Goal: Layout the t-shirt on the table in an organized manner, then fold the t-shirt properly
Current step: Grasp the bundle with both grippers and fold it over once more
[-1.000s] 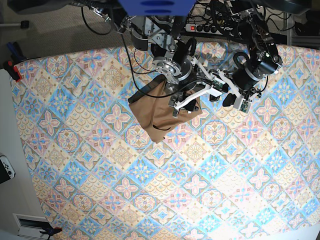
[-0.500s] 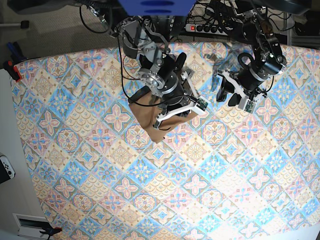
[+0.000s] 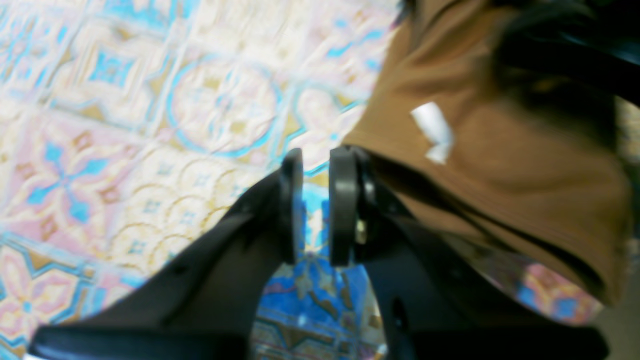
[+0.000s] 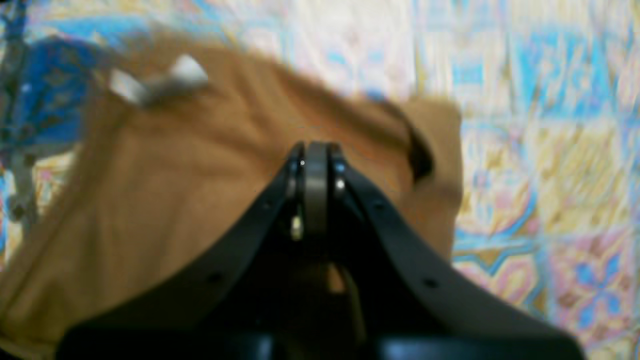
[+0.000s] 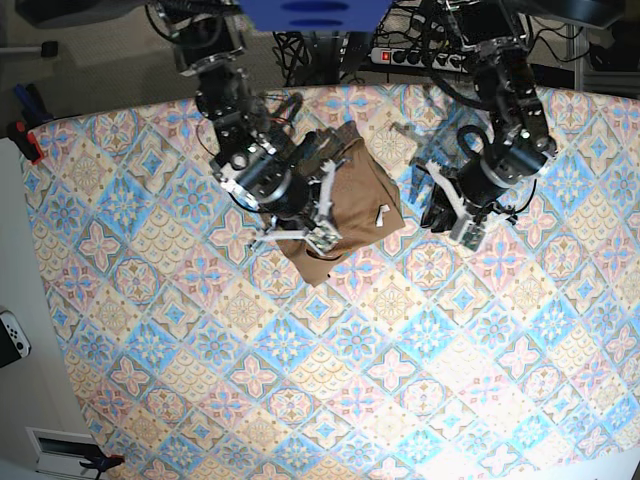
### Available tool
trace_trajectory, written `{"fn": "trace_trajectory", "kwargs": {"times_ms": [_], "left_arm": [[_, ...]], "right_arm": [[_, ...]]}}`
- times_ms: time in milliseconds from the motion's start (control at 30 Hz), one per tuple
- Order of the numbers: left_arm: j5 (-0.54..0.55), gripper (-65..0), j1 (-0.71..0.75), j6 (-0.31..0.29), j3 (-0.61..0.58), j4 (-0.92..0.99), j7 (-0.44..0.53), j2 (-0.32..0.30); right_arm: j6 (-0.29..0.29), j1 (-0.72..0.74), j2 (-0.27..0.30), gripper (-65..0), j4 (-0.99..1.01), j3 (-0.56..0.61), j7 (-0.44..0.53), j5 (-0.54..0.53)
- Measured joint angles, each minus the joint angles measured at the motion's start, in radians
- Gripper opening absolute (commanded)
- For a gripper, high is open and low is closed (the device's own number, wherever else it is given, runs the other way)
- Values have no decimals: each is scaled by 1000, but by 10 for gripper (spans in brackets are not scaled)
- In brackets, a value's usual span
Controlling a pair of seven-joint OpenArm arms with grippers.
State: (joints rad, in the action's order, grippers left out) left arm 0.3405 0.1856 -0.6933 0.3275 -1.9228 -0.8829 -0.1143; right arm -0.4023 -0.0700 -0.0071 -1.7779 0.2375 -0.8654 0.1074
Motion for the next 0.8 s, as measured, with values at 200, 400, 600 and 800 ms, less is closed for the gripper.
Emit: {"fn": "trace_trajectory", "kwargs": {"times_ms": [200, 400, 600, 800], "left_arm": [[-29, -613, -24, -4, -91, -37, -2, 11], [-29, -613, -63, -3, -143, -46, 1, 58], [-39, -613, -63, -2, -142, 5, -4, 58], [-35, -630, -62, -3, -144, -5, 0, 58]], "right_arm": [[-6, 7, 7, -650, 92, 6, 24, -55], [-5, 15, 10, -650, 184, 6, 45, -70], [-7, -12, 13, -650, 44, 6, -3, -50], [-19, -95, 5, -650, -96, -58, 12, -62]]}}
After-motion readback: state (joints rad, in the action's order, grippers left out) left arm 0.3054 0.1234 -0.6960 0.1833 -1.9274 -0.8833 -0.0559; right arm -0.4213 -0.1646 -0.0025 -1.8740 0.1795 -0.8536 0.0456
